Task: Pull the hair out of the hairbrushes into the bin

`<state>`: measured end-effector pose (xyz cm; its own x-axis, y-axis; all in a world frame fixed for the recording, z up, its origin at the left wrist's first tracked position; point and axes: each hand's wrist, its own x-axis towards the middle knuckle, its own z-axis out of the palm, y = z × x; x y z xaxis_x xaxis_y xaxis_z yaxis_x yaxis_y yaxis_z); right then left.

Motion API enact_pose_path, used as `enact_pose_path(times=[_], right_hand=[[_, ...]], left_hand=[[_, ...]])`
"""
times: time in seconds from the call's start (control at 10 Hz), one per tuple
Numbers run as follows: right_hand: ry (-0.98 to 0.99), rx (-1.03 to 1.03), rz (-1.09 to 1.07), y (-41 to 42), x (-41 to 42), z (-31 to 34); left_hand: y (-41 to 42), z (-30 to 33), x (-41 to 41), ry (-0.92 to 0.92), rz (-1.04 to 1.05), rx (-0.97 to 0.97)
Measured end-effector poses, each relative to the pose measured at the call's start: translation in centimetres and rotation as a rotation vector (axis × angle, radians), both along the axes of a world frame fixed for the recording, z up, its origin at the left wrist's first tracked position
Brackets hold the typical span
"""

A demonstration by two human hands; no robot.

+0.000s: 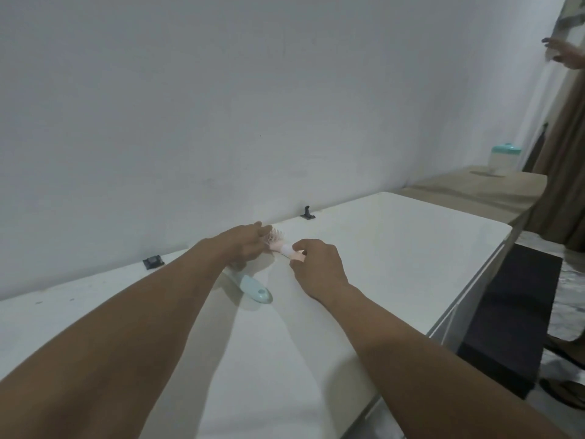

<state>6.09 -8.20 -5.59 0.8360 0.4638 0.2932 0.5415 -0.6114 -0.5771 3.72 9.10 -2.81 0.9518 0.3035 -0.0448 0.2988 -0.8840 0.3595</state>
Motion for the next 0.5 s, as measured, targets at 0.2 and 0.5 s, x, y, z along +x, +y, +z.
enact_pose_path(times=[0.2, 0.5], right_hand=[[0.026, 0.013, 0.006, -1.1, -0.6, 0.6], [0.124, 0.033, -0.002, -5.6, -0.2, 1.4]], left_hand=[[-1.1, 0.7, -1.2, 0.019, 0.028, 0.167], [-4.3, 1.9, -1.8, -0.150, 0.014, 0.117]])
